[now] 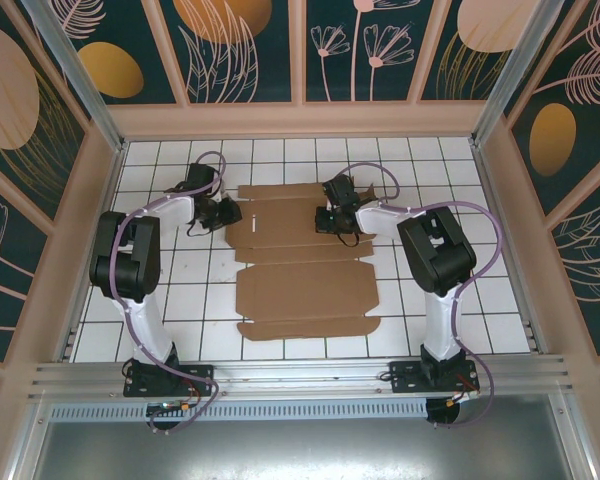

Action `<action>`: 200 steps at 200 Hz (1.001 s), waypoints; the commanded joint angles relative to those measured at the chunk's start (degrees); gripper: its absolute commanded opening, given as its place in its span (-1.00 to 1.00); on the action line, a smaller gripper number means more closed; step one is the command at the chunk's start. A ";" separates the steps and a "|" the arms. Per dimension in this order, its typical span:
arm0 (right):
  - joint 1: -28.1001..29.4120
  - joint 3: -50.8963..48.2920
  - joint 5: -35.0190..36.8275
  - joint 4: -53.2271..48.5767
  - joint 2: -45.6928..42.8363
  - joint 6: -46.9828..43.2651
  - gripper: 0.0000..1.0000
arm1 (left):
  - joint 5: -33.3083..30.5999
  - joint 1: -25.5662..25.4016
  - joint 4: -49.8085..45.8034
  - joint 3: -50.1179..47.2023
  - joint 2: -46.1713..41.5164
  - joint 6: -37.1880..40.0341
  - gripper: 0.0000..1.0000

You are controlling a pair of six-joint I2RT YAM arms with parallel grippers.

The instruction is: Fold the paper box

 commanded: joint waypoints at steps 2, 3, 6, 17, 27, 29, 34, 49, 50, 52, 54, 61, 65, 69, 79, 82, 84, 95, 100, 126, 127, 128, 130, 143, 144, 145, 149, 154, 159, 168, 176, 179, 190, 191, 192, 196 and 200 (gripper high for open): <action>-0.66 -1.83 -0.96 -0.49 2.49 -0.88 -0.74 | 8.30 0.34 1.52 0.42 -0.78 -0.78 -0.37; -0.65 -1.81 -0.98 -0.51 2.49 -0.87 -0.74 | 8.61 0.34 1.58 0.42 -0.80 -0.85 -0.37; -0.71 -1.79 -1.08 -0.41 2.51 -0.79 -0.74 | 9.20 0.33 1.70 0.42 -0.89 -0.94 -0.37; -0.92 -1.84 -1.33 -0.27 2.50 -0.72 -0.74 | 9.71 0.33 1.52 0.40 -1.50 -0.94 -0.34; -1.06 -1.79 -1.44 -0.21 2.41 -0.68 -0.74 | 7.03 0.33 0.09 0.63 -1.72 0.03 -0.31; -1.07 -1.81 -1.44 -0.21 2.42 -0.68 -0.74 | 6.12 0.33 -0.49 0.78 -1.63 0.26 -0.31; -1.12 -1.88 -1.44 -0.11 2.33 -0.73 -0.74 | 3.67 0.33 -1.87 1.13 -1.43 0.90 -0.31; -1.30 -1.92 -1.62 -0.16 2.28 -0.60 -0.74 | -3.27 0.33 -6.57 2.70 0.30 3.10 -0.26; -1.32 -1.94 -1.62 -0.13 2.25 -0.55 -0.74 | -3.59 0.33 -6.78 2.75 0.36 3.24 -0.25; -1.34 -1.94 -1.62 -0.12 2.27 -0.58 -0.74 | -4.16 0.33 -7.17 2.89 0.64 3.52 -0.24; -1.39 -1.91 -1.66 -0.10 2.26 -0.59 -0.74 | -4.72 0.33 -7.40 2.93 0.76 3.73 -0.21; -1.34 -2.02 -1.77 -0.01 2.23 -0.59 -0.73 | -6.24 0.33 -7.83 2.65 1.02 4.15 -0.16; -1.34 -2.01 -1.80 0.01 2.34 -0.60 -0.73 | -6.93 0.33 -7.92 2.50 1.03 4.32 -0.15; -1.34 -2.01 -1.80 0.04 2.39 -0.55 -0.73 | -7.60 0.33 -7.96 2.39 1.03 4.33 -0.15; -1.34 -2.05 -1.80 0.27 2.37 -0.42 -0.72 | -7.78 0.33 -7.67 2.19 1.34 4.22 -0.17; -1.34 -2.05 -1.77 0.38 2.32 -0.42 -0.72 | -7.30 0.33 -7.38 2.10 1.50 4.19 -0.19; -1.34 -2.12 -1.83 0.40 2.38 -0.42 -0.72 | -6.91 0.31 -7.12 2.03 1.59 4.09 -0.19; -1.34 -2.07 -1.93 0.51 2.65 -0.24 -0.72 | -3.92 0.33 -5.58 1.70 2.53 3.65 -0.24; -1.40 -2.05 -2.04 0.46 2.80 -0.16 -0.72 | -2.44 0.33 -4.71 1.44 3.13 3.41 -0.26; -1.43 -2.05 -2.15 0.50 3.05 -0.07 -0.72 | 1.97 0.32 -1.60 0.53 5.16 2.40 -0.44; -1.43 -2.05 -2.10 0.51 3.08 -0.11 -0.72 | 2.06 0.33 -1.52 0.52 5.12 2.32 -0.45; -1.43 -2.05 -2.08 0.47 3.04 -0.09 -0.72 | 2.15 0.33 -1.44 0.47 5.14 2.33 -0.46; -1.50 -2.05 -2.07 0.44 3.11 -0.12 -0.72 | 2.32 0.33 -1.33 0.43 5.07 2.26 -0.49; -1.67 -2.23 -2.06 0.35 3.21 -0.15 -0.72 | 3.68 0.33 -0.45 -0.14 4.16 2.10 -0.64; -1.68 -2.27 -2.06 0.30 3.20 -0.15 -0.72 | 3.84 0.33 -0.37 -0.17 4.09 2.04 -0.65; -1.69 -2.29 -2.06 0.28 3.24 -0.15 -0.72 | 4.00 0.33 -0.33 -0.22 3.88 2.05 -0.66; -1.74 -2.30 -2.10 0.39 3.29 -0.15 -0.72 | 4.35 0.31 -0.14 -0.34 3.40 1.91 -0.69; -1.78 -2.38 -2.15 0.41 3.44 -0.15 -0.73 | 4.87 0.33 -0.04 -0.37 2.76 1.68 -0.74; -1.78 -2.48 -2.15 0.46 3.53 -0.11 -0.73 | 5.43 0.37 0.12 -0.45 2.18 1.43 -0.78; -1.87 -2.71 -2.21 0.54 3.68 -0.03 -0.73 | 6.68 0.33 0.75 -0.62 0.99 0.66 -0.82; -1.87 -2.84 -2.32 0.69 3.85 -0.07 -0.74 | 8.30 0.33 1.55 -1.01 0.09 -0.21 -0.85; -1.87 -2.91 -2.32 0.66 3.89 -0.07 -0.74 | 8.84 0.33 1.84 -1.13 -0.25 -0.60 -0.84; -1.78 -3.10 -2.41 0.75 4.04 0.02 -0.74 | 10.60 0.33 3.11 -1.63 -1.14 -2.18 -0.85; -1.78 -3.15 -2.41 0.77 4.01 0.02 -0.74 | 10.72 0.29 3.25 -1.74 -1.20 -2.38 -0.85; -1.78 -3.17 -2.41 0.78 4.04 0.02 -0.74 | 10.87 0.27 3.41 -1.80 -1.27 -2.49 -0.85; -1.78 -3.27 -2.41 0.85 4.06 0.11 -0.74 | 11.60 0.25 4.00 -2.07 -1.53 -3.11 -0.85; -1.78 -3.37 -2.41 0.85 4.06 0.11 -0.74 | 12.36 0.20 4.63 -2.33 -1.86 -3.73 -0.85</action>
